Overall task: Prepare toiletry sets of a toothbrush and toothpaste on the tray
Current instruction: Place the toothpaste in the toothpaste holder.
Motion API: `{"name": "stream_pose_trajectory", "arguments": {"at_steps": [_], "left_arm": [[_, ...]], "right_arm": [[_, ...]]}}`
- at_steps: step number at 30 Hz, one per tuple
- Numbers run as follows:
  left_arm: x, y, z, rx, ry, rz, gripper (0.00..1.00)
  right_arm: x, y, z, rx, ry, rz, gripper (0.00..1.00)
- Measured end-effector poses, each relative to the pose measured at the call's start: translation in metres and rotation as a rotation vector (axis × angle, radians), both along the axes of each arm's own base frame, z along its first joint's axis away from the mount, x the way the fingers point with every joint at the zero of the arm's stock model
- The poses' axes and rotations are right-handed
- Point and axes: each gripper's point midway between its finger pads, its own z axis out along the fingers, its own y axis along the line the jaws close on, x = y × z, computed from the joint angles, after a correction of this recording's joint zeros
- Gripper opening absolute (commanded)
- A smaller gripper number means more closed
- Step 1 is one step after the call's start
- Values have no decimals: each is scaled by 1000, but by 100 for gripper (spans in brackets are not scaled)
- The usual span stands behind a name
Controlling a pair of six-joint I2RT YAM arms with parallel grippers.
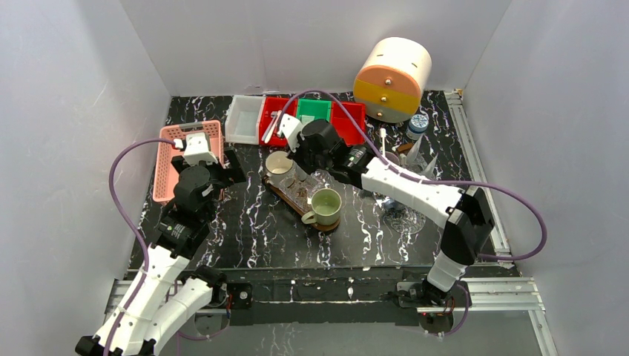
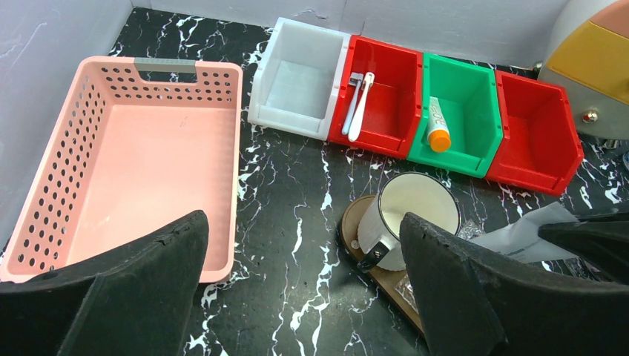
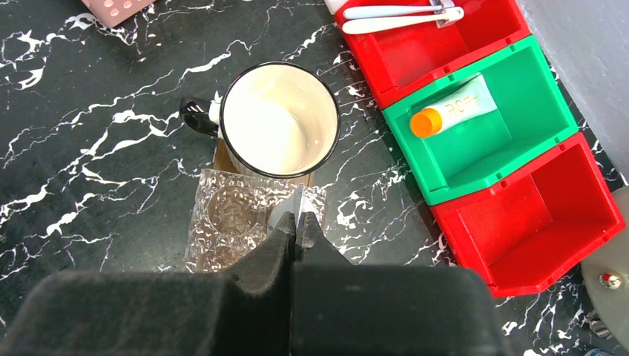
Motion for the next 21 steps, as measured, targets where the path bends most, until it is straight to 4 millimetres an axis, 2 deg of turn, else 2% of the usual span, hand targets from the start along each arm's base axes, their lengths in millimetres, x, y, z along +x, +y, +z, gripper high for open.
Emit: {"name": "stream_pose_trajectory", "arguments": {"at_steps": [5,21], "left_arm": [[0,0,0,0,0,0,98],[0,0,-2,6,3,-1,98]], "right_arm": [[2,3,-13,-16,11,0,1],[4,4,-28,-21,12,-4,1]]}}
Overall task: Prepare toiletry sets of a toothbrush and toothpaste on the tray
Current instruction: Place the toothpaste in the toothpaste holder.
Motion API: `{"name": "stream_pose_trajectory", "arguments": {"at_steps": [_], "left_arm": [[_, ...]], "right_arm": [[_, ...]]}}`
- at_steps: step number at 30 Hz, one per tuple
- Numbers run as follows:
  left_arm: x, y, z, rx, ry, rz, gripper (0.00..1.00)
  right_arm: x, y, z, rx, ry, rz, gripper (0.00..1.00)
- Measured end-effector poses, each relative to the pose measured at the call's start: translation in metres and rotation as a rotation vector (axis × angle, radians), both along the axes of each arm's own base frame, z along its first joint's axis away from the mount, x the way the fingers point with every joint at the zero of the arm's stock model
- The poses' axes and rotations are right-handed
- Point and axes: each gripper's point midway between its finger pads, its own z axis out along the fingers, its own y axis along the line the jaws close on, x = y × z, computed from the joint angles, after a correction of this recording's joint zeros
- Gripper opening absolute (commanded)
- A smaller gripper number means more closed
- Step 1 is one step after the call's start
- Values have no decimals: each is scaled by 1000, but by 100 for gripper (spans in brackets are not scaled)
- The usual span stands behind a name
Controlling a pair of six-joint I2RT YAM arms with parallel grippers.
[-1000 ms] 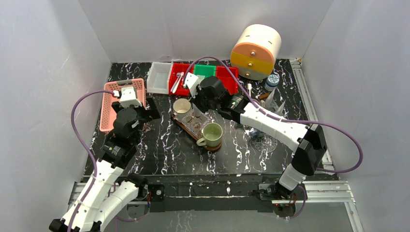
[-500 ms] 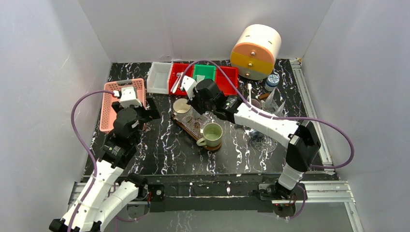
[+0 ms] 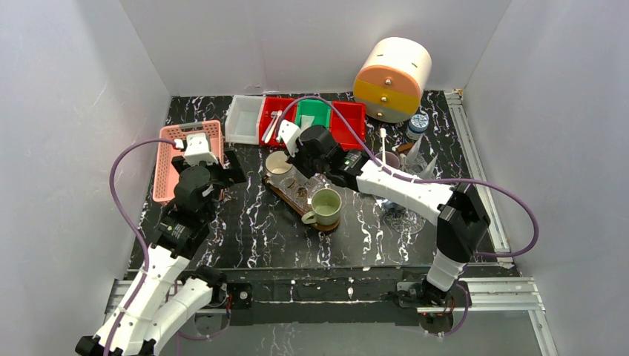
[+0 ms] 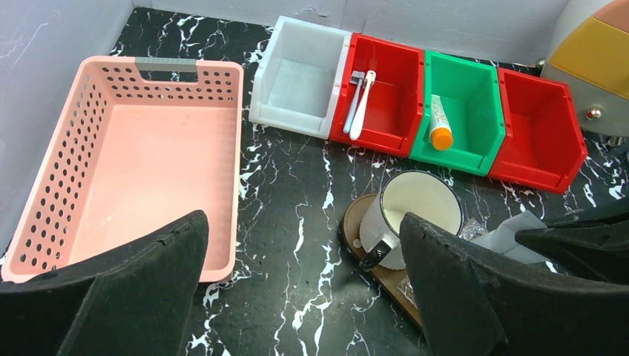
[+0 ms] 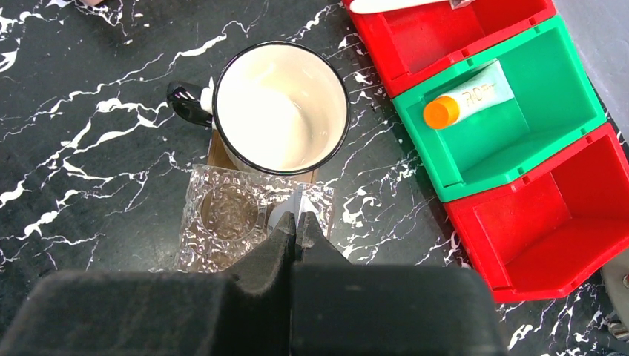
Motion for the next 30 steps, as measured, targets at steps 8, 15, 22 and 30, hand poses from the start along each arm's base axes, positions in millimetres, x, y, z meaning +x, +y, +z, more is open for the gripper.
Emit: {"name": "stream_pose_trajectory", "arguments": {"at_steps": [8,15,22,30], "left_arm": [[0,0,0,1,0,0,98],[0,0,0,1,-1,0,98],[-1,0,0,1,-2,0,98],[-1,0,-4,4,5,0,98]], "right_arm": [[2,2,-9,-10,6,-2,4],[3,4,-17,-22,14,-2,16],[3,4,-16,-17,15,-3,37],[2,6,-16,-4,28,-3,66]]}}
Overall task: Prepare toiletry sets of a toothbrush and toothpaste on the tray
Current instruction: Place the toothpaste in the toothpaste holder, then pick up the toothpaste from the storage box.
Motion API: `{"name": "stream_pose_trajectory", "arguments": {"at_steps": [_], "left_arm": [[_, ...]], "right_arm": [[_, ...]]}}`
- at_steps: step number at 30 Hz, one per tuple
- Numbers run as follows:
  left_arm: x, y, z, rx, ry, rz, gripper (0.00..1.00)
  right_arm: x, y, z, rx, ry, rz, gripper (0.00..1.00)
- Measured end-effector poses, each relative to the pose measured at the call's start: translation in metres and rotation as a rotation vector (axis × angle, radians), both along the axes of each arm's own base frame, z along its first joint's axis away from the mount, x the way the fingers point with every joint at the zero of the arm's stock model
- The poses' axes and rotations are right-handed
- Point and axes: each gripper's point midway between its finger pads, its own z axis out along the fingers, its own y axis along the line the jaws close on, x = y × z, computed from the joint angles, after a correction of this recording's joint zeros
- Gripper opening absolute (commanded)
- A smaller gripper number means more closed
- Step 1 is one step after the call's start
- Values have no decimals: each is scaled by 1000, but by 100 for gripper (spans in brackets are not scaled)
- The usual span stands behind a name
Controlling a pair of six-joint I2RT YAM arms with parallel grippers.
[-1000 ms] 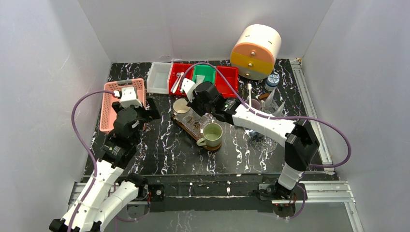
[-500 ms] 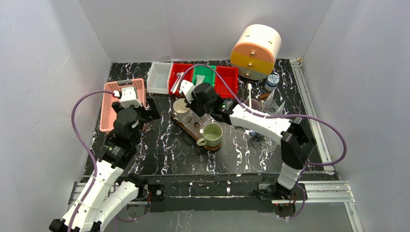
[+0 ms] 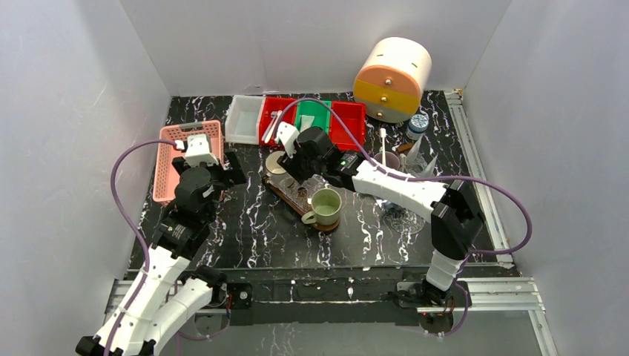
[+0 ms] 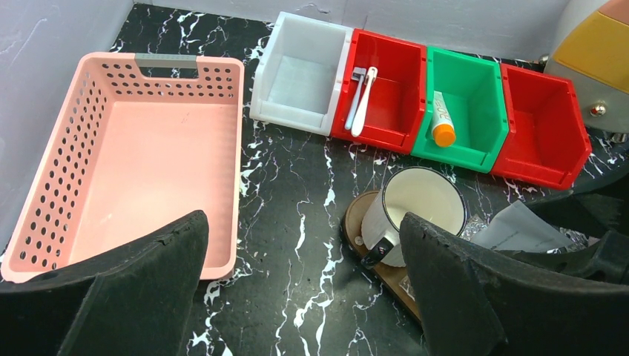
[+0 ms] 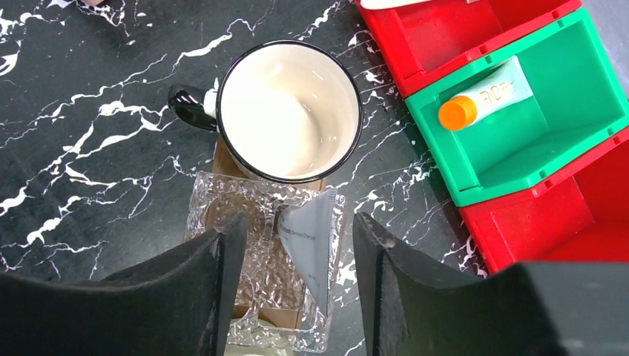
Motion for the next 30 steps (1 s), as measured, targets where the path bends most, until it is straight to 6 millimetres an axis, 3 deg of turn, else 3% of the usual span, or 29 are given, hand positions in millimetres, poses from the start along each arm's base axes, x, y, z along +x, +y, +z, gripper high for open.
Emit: {"name": "stream_pose_trajectory", "arguments": {"at_steps": [7,10,15,19,25,30], "left_arm": [[0,0,0,0,0,0,98],[0,0,0,0,0,0,98],[0,0,0,0,0,-1,98],[1,-1,-1,1,3,-1,98],[3,-1,-4,6,15,-2,98],[5,-3,-8,12,29,-4,98]], "right_arm": [[2,0,17,49,-22,-24,83],[5,-2,44,113,-60,-58,92],[14,-11,98,263,-132,-133,97],[40,-28,125,377,-133,-235,98],[93,-64,119,492,-40,-426,95],[134,-83,82,544,83,-565,87]]}}
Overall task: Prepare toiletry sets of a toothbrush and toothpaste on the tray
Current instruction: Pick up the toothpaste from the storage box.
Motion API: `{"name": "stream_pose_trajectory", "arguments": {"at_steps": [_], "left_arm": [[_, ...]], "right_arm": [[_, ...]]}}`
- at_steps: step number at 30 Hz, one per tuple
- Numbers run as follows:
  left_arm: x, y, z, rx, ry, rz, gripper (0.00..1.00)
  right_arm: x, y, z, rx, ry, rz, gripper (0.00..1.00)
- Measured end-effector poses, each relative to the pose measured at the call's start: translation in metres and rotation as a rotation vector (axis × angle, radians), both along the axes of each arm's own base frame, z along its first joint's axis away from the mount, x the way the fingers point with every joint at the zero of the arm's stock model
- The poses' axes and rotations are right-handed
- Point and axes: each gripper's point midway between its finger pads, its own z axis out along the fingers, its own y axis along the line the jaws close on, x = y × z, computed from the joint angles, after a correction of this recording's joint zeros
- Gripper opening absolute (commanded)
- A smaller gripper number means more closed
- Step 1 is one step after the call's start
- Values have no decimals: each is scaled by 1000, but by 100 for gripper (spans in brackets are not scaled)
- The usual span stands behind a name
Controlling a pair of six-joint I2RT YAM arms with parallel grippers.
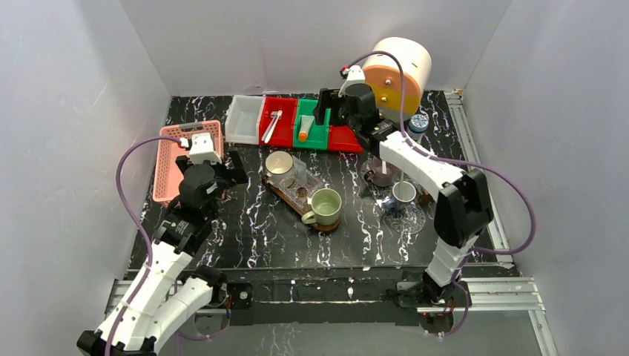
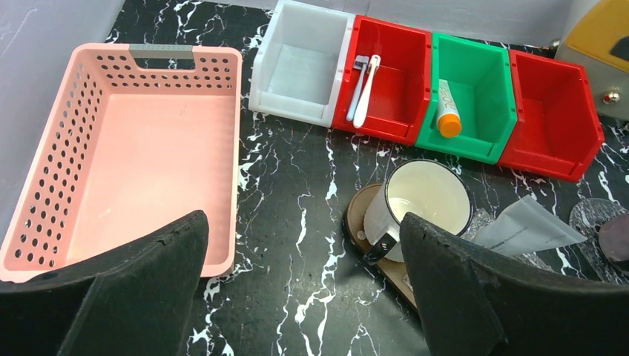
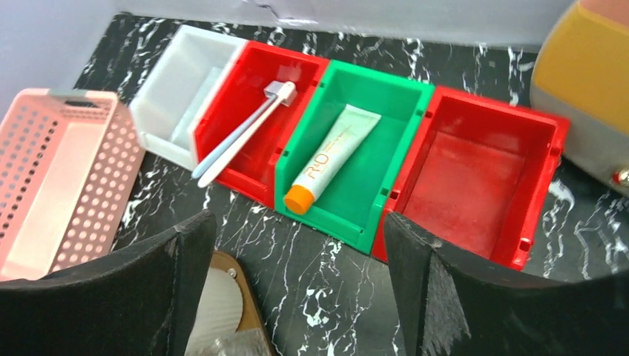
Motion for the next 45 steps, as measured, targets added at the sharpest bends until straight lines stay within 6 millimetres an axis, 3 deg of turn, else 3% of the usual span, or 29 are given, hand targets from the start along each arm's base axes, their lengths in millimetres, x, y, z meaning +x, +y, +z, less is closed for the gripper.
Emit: {"name": "stream_pose_trajectory", "arguments": {"at_steps": [6,10,13,29,36,45], "left_arm": [[2,-3,-5,4,18,-9,98],[5,-6,-10,8,35,-21,98],[7,-8,-13,12,48,-27,98],[7,-12,-16,8,56,-50,98],[8,-14,-18,9,64,-56,98],[9,-15,-20,11,71,-59,98]], "right_arm": [[31,-1,-57,50,138,-69,76],[43,8,-94,72,212,-88,68],[51,17,-111,92,242,-91,62],[96,51,-158,137,271,-98,55],[93,64,-186,101,314,-72,56],[93,61,-188,30,298,-80,56]]}}
